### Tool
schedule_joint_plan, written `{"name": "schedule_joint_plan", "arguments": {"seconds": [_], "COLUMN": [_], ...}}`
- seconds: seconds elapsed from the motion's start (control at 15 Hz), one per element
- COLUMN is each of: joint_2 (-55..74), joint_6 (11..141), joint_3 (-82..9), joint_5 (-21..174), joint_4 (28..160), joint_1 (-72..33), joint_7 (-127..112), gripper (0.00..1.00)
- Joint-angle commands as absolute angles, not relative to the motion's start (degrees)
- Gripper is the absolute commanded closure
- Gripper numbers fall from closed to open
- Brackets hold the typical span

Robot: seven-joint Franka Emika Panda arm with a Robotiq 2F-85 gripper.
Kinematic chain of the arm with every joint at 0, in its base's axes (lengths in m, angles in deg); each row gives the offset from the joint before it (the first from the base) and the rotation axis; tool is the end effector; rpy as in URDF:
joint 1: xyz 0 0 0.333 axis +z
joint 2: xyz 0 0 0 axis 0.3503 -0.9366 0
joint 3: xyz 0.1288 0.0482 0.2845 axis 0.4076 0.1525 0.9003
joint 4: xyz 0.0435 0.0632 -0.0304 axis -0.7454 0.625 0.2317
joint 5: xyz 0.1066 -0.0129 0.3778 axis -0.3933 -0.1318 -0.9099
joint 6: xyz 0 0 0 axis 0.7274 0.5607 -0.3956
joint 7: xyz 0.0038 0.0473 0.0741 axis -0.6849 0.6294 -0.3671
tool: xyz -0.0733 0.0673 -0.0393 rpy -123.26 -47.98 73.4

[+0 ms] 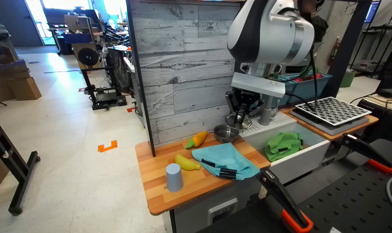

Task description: Put the silver lid on the silver pot.

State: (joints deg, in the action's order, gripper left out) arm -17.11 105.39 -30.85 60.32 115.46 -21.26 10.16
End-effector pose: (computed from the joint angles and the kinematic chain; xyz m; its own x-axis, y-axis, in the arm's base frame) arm 0.6020 -0.0065 0.0920 0.8217 -0.5663 0.0644 -0.5545 -0.8204 -0.1396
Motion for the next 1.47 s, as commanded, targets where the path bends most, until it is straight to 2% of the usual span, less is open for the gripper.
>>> {"name": "schedule_joint_plan", "arguments": {"seconds": [0.0, 0.6, 1.4], "joint_2": [-20.5, -28.6, -32.1], "joint_6": [102.3, 98.2, 94.9], "joint_3": [-32.5, -35.8, -36.6], "joint_5": [58.6, 59.0, 59.5], "joint_4": [110.0, 100.9, 94.4], "joint_1": [-19.1, -14.7, -14.3], "joint_7": [12.5, 19.1, 22.4], "gripper": [0.95, 0.95, 0.95]}}
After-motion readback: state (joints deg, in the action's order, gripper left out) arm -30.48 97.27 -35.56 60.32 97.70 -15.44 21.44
